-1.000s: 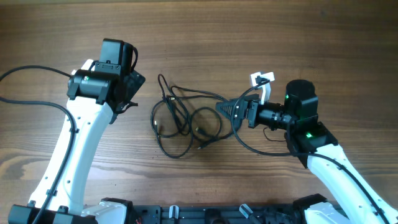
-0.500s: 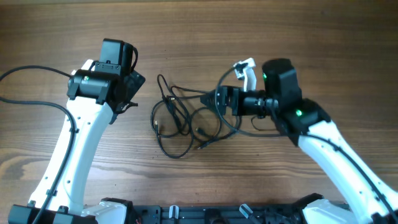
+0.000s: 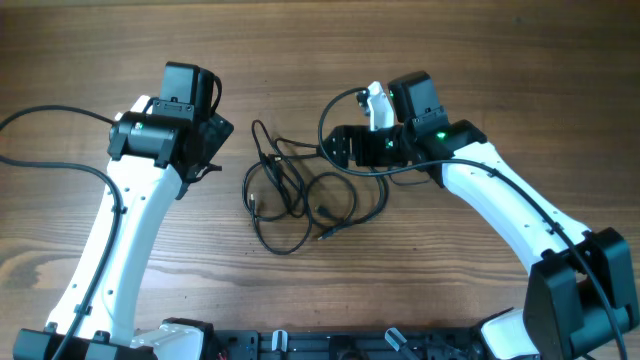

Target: Untangle cables

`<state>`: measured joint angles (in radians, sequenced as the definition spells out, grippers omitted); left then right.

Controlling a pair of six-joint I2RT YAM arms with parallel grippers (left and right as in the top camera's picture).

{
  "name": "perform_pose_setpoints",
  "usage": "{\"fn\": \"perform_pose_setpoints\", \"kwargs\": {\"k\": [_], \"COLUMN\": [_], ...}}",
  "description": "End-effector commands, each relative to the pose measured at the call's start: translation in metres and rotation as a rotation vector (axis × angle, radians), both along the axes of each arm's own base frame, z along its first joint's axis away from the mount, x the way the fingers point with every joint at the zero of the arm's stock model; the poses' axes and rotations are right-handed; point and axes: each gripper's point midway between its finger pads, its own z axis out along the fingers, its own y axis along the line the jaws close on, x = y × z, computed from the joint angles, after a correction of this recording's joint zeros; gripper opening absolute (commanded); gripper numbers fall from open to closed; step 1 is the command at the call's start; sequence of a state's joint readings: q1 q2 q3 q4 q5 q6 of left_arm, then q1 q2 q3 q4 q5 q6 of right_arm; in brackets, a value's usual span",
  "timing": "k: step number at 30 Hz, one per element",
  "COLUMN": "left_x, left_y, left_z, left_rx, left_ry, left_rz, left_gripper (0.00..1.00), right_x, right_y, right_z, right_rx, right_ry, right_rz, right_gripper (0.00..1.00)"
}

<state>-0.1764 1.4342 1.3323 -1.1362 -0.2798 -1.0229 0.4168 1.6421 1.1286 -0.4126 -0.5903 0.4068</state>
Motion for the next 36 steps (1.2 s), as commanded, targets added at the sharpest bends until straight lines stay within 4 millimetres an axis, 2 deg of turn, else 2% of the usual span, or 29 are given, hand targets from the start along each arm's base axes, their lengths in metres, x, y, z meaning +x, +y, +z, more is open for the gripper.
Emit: {"fn": "perform_pose_setpoints", "kwargs": {"k": [1,8,13,17,21,24,27,34,36], "left_x": [-0.002,-0.002,-0.002,-0.002,-0.002,-0.002,-0.002,-0.002,-0.002], "left_y": [0.005,0.005,0.005,0.005,0.005,0.005,0.005,0.005,0.005], "left_z": [0.004,0.004,0.004,0.004,0.004,0.005,0.004,0.004,0.004], "left_rx": [0.018,0.018,0.018,0.018,0.018,0.018,0.018,0.018,0.018], "left_ry": [-0.012,-0.012,-0.012,-0.012,-0.012,-0.013,-0.012,-0.012,-0.012], "left_rz": [-0.002,-0.002,-0.002,-0.002,-0.002,-0.002,-0.002,-0.002,-0.002], "left_gripper": [1.00,1.00,1.00,1.00,1.00,1.00,1.00,1.00,1.00], "right_x": [-0.002,-0.018,-0.030,-0.025,-0.024,-0.026,-0.028,-0.034,-0.034], "right_y": [0.020,0.054,0.076,0.072,0.072,0.071,0.071,0.076,0.076], "right_z": [0.010,-0.018,-0.029,-0.041,-0.042,-0.043,-0.047,-0.058,-0.058], "right_rx": [0.034,-0.022,-0.026,-0.088,-0.090,-0.093,-0.099,-0.111,-0.111], "right_ry": [-0.060,-0.064,-0.070,-0.084,-0.086,-0.083,-0.073,-0.050,-0.050], "right_rz": [0.073,0.150,0.204,0.167,0.166,0.169,0.172,0.190,0.190], "right_gripper": [1.00,0.99,0.83,0.69,0.58,0.56,0.49,0.47,0.40]}}
